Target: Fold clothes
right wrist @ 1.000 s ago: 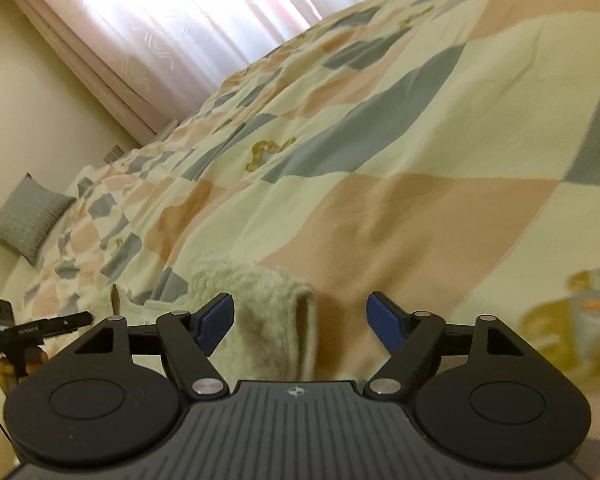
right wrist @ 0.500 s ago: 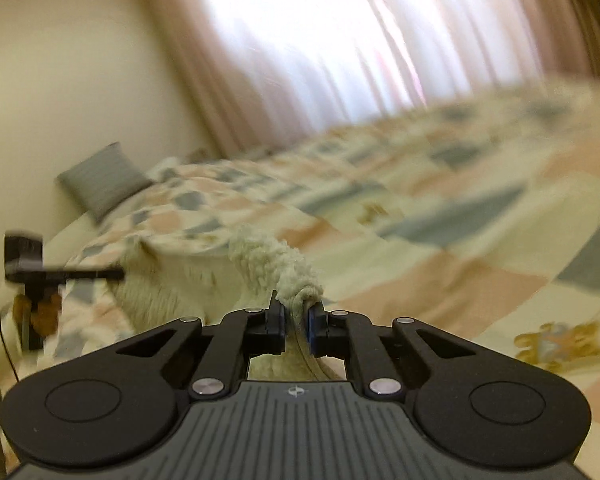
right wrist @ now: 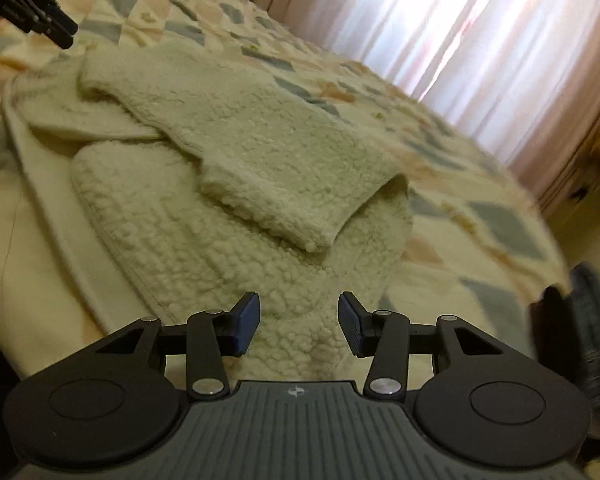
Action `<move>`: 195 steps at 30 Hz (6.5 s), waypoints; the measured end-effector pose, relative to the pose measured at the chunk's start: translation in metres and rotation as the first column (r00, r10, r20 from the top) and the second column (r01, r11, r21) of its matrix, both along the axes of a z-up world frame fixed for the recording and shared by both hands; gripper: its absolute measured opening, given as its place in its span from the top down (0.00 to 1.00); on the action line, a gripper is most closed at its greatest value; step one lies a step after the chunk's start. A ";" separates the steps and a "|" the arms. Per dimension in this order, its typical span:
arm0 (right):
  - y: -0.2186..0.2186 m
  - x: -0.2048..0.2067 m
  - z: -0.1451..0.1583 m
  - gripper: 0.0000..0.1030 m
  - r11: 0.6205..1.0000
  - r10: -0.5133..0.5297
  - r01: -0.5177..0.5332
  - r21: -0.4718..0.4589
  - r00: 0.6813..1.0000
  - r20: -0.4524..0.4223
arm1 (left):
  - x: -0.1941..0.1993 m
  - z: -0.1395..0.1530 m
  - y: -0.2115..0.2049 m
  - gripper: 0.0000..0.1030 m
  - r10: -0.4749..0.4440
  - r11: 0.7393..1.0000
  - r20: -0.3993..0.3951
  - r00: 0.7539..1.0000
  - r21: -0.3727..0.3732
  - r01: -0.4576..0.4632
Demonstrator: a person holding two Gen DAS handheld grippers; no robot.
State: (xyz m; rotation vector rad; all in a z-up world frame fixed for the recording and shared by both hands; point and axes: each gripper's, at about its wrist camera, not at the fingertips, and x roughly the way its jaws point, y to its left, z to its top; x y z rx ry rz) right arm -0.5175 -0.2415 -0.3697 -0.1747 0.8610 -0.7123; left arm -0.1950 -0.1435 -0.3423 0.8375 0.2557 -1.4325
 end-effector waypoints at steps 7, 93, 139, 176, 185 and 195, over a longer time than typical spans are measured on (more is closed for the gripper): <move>0.006 0.039 -0.010 0.51 0.959 0.114 -0.154 -0.237 0.978 -0.173 | -0.057 -0.063 -0.018 0.62 -0.288 0.957 0.568 0.771 0.131 0.261; -0.198 0.111 -0.002 0.53 0.959 -0.241 0.185 0.213 0.930 0.279 | 0.116 -0.014 -0.152 0.94 0.191 0.973 -0.114 0.975 -0.109 -0.204; -0.003 0.020 0.015 0.65 0.906 -0.354 0.210 0.368 0.852 0.385 | -0.042 -0.031 0.008 0.91 0.219 0.976 -0.213 0.952 0.029 -0.218; 0.147 -0.017 0.095 0.25 0.896 -0.436 0.300 0.328 0.738 0.515 | -0.130 0.072 0.129 0.67 0.506 0.857 -0.230 0.832 0.018 -0.516; 0.155 -0.021 0.088 0.24 0.889 -0.448 0.304 0.343 0.736 0.507 | -0.131 0.061 0.136 0.65 0.518 0.852 -0.236 0.822 0.052 -0.522; 0.144 -0.017 0.071 0.24 0.871 -0.470 0.314 0.378 0.754 0.458 | -0.113 0.037 0.132 0.63 0.521 0.852 -0.284 0.805 0.126 -0.508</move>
